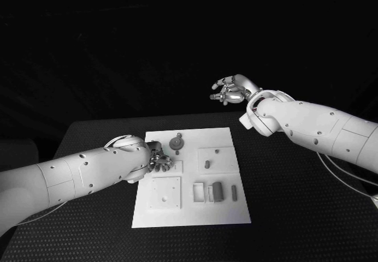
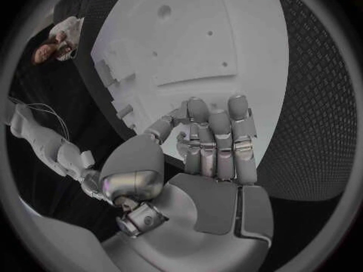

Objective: Assemble the parts on the task board

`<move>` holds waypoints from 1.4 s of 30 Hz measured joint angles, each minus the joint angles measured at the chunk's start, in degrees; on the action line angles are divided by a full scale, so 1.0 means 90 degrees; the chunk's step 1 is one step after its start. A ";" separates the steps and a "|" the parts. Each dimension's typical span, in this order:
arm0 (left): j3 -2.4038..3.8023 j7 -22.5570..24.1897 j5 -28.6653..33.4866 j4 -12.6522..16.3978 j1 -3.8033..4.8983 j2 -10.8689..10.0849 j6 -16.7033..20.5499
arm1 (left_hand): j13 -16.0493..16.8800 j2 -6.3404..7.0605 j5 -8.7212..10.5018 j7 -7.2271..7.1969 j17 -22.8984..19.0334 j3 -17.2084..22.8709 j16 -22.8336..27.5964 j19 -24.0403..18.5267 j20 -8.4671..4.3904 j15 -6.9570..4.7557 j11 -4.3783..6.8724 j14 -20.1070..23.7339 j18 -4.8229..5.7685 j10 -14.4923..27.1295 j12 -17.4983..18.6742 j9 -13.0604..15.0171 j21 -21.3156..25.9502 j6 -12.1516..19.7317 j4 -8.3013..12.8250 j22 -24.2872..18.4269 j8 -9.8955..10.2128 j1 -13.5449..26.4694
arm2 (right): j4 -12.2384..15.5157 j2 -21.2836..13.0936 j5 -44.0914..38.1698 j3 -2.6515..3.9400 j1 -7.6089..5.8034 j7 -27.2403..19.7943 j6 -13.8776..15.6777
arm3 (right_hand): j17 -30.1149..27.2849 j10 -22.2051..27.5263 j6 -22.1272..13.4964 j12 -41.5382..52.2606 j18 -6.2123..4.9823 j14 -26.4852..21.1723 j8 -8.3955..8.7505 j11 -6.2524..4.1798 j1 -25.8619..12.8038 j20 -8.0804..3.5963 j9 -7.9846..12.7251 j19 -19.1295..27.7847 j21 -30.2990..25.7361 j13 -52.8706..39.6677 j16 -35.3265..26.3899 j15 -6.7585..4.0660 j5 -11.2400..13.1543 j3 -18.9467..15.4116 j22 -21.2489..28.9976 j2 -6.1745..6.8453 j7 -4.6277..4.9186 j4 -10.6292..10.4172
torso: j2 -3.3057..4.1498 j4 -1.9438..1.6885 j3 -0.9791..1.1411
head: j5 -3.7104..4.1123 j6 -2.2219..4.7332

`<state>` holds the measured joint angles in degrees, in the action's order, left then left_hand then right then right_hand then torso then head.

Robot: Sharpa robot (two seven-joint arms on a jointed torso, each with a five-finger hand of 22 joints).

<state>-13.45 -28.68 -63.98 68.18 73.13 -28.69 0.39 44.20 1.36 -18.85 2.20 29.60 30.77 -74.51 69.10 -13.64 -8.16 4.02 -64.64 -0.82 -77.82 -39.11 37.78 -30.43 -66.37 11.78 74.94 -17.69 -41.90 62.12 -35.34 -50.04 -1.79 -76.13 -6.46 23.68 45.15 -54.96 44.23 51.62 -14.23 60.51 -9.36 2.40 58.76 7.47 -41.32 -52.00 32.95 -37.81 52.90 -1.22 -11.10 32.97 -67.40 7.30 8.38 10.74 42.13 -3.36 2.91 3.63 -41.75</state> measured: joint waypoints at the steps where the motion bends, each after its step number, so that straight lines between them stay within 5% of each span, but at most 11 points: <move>1: 0.0000 0.0000 0.0000 0.0000 0.0000 0.0000 0.0001 | 0.0000 0.0000 0.0006 0.0000 -0.0007 0.0000 0.0000 0.0000 0.0000 0.0000 0.0000 0.0000 0.0000 0.0000 0.0000 0.0000 0.0000 0.0000 0.0000 0.0000 0.0010 0.0000 | 0.0000 0.0000 0.0000 0.0000 0.0000 0.0000 0.0000 | 0.0000 0.0000 0.0000 0.0000 0.0000 0.0000 0.0000 0.0000 0.0000 0.0000 0.0000 0.0000 0.0000 0.0000 0.0000 0.0000 0.0000 0.0000 0.0000 0.0000 0.0000 0.0000 | 0.0001 -0.0001 -0.0001 | 0.0001 0.0000; 7: -0.0001 -0.0001 -0.0002 0.0002 -0.0003 -0.0002 0.0023 | -0.0001 0.0000 0.0027 -0.0001 -0.0010 0.0000 0.0000 0.0000 0.0001 0.0000 -0.0001 0.0000 0.0000 0.0001 0.0000 -0.0001 0.0000 -0.0001 0.0000 -0.0001 0.0025 0.0000 | 0.0000 0.0001 0.0001 0.0000 0.0001 -0.0001 -0.0002 | 0.0000 0.0000 -0.0001 0.0000 0.0000 0.0000 0.0000 0.0000 0.0000 0.0000 0.0000 0.0000 0.0000 0.0000 0.0000 0.0000 0.0000 0.0000 0.0000 0.0000 0.0001 0.0000 | 0.0001 -0.0002 -0.0002 | 0.0001 -0.0001; 12: -0.0002 0.0015 0.0002 0.0017 -0.0005 -0.0007 0.0055 | -0.0017 -0.0169 -0.0101 0.0000 -0.0076 0.0177 -0.0048 0.0000 0.0002 0.0009 -0.0003 0.0008 0.0001 0.0002 0.0000 -0.0005 0.0000 -0.0002 0.0266 -0.0001 0.0026 -0.0257 | -0.0001 0.0004 0.0007 0.0000 0.0003 -0.0001 -0.0003 | 0.0006 0.0000 -0.0002 0.0000 0.0000 0.0000 0.0000 0.0000 0.0000 0.0000 0.0006 0.0000 -0.0025 0.0006 0.0000 0.0000 0.0000 0.0000 0.0000 0.0000 0.0001 0.0000 | 0.0001 -0.0002 -0.0002 | -0.0004 0.0005; 23: -0.0004 0.0137 0.0083 0.0058 -0.0020 -0.0086 0.0153 | -0.0046 -0.0103 -0.0239 0.0000 -0.0183 0.0159 -0.0100 -0.0001 0.0004 0.0012 -0.0003 0.0009 0.0001 0.0003 -0.0032 0.0000 0.0000 -0.0002 0.0284 -0.0002 0.0049 -0.0371 | -0.0005 -0.0003 0.0021 0.0000 0.0010 -0.0002 -0.0009 | 0.0017 0.0000 -0.0011 0.0025 0.0000 0.0000 0.0000 0.0000 0.0000 0.0000 0.0006 0.0000 -0.0025 0.0015 -0.0024 0.0000 0.0000 0.0000 0.0001 0.0000 0.0011 0.0000 | 0.0001 -0.0002 -0.0003 | -0.0005 0.0007; 30: -0.0008 0.0228 0.0132 0.0157 -0.0032 -0.0199 0.0311 | -0.0063 -0.0212 0.0028 0.0034 -0.0247 0.0159 -0.0137 -0.0002 0.0006 0.0022 -0.0004 0.0019 0.0001 0.0004 -0.0032 0.0001 0.0023 0.0028 0.0284 -0.0002 0.0088 -0.0294 | -0.0005 -0.0011 0.0026 0.0000 0.0013 -0.0002 -0.0017 | 0.0025 0.0001 -0.0011 0.0025 0.0000 0.0000 0.0000 0.0001 0.0000 0.0000 0.0012 0.0000 -0.0025 0.0022 -0.0024 0.0000 0.0000 -0.0018 -0.0005 0.0000 0.0011 -0.0018 | 0.0000 -0.0003 -0.0003 | -0.0005 0.0010; 42: -0.0013 0.0304 0.0142 0.0193 -0.0043 -0.0297 0.0633 | -0.0071 -0.0246 0.0130 0.0036 -0.0277 0.0159 -0.0146 -0.0011 0.0017 0.0024 -0.0005 0.0020 0.0001 0.0005 -0.0032 -0.0001 0.0023 0.0030 0.0284 -0.0003 0.0100 -0.0328 | -0.0001 -0.0028 0.0031 0.0000 0.0015 -0.0002 -0.0023 | 0.0042 0.0019 -0.0011 0.0025 0.0000 0.0023 0.0000 0.0019 0.0000 0.0000 0.0016 0.0000 -0.0025 0.0037 -0.0024 0.0023 0.0000 -0.0018 -0.0004 0.0000 0.0010 -0.0018 | -0.0002 -0.0004 -0.0002 | -0.0002 0.0018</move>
<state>-13.56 -25.94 -62.70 69.92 72.75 -31.37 6.09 43.57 -0.85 -17.68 2.53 27.10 32.20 -75.83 69.00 -13.49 -7.95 3.98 -64.46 -0.81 -77.78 -39.39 37.77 -30.22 -66.10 14.34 74.91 -16.79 -44.86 62.11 -35.59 -49.76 -1.79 -76.00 -6.48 23.47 45.52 -54.79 44.14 51.84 -14.24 60.72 -9.36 2.57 58.76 7.47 -41.18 -52.00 32.72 -37.48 52.68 -1.01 -11.10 32.81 -67.44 7.30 8.47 10.58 42.11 -3.39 2.88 3.60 -41.58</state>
